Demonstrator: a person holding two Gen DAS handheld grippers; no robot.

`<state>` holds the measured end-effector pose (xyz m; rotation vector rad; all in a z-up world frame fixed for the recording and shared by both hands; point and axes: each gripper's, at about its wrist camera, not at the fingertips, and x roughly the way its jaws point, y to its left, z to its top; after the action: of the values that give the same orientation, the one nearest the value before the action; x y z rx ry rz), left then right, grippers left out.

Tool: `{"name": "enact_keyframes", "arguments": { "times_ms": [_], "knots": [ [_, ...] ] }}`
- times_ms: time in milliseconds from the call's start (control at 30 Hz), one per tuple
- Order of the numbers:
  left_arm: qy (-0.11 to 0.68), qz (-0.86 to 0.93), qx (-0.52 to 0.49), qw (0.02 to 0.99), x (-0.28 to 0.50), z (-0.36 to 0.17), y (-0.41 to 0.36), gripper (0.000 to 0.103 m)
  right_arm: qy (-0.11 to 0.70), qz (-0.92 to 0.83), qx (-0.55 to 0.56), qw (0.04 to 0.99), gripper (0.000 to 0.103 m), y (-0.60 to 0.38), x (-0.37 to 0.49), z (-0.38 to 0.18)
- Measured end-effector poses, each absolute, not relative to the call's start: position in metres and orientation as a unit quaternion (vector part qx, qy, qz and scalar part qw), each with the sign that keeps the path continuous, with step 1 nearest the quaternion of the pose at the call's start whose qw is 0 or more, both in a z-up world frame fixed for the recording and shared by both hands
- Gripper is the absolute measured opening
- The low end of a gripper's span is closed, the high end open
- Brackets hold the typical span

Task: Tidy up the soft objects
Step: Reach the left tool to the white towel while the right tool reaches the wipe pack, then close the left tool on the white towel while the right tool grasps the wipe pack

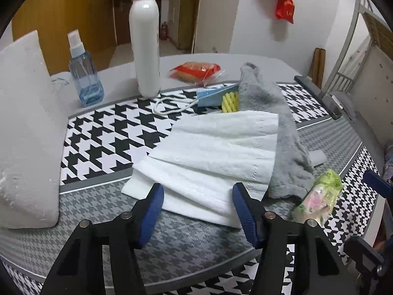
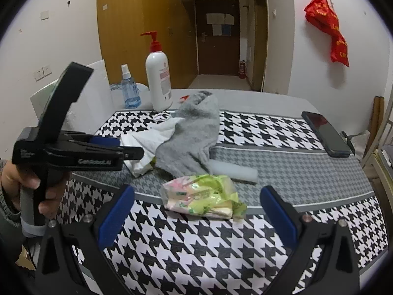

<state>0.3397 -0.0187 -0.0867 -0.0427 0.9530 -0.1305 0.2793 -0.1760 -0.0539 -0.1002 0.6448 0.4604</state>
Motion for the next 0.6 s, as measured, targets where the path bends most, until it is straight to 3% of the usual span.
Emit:
{"name": "enact_keyframes", "arguments": {
  "times_ms": [67, 367, 467, 533, 600],
  "knots": [
    [0.459, -0.06, -0.02, 0.886, 0.341, -0.089, -0.019, 0.057, 0.316, 0.227, -0.047, 0.92, 0.103, -0.177, 0.28, -0.055],
    [0.454, -0.044, 0.005, 0.89, 0.345, -0.094, -0.022, 0.031, 0.331, 0.222, -0.051, 0.916, 0.103, -0.177, 0.291, -0.06],
    [0.45, -0.04, 0.007, 0.892, 0.346, -0.094, -0.019, 0.021, 0.333, 0.221, -0.056, 0.915, 0.103, -0.175, 0.292, -0.06],
    [0.446, -0.04, 0.007, 0.894, 0.346, -0.094, -0.016, 0.009, 0.334, 0.221, -0.059, 0.914, 0.103, -0.172, 0.294, -0.06],
    [0.441, -0.04, 0.009, 0.897, 0.345, -0.094, -0.014, 0.007, 0.336, 0.225, -0.062, 0.913, 0.103, -0.169, 0.295, -0.061]
  ]
}}
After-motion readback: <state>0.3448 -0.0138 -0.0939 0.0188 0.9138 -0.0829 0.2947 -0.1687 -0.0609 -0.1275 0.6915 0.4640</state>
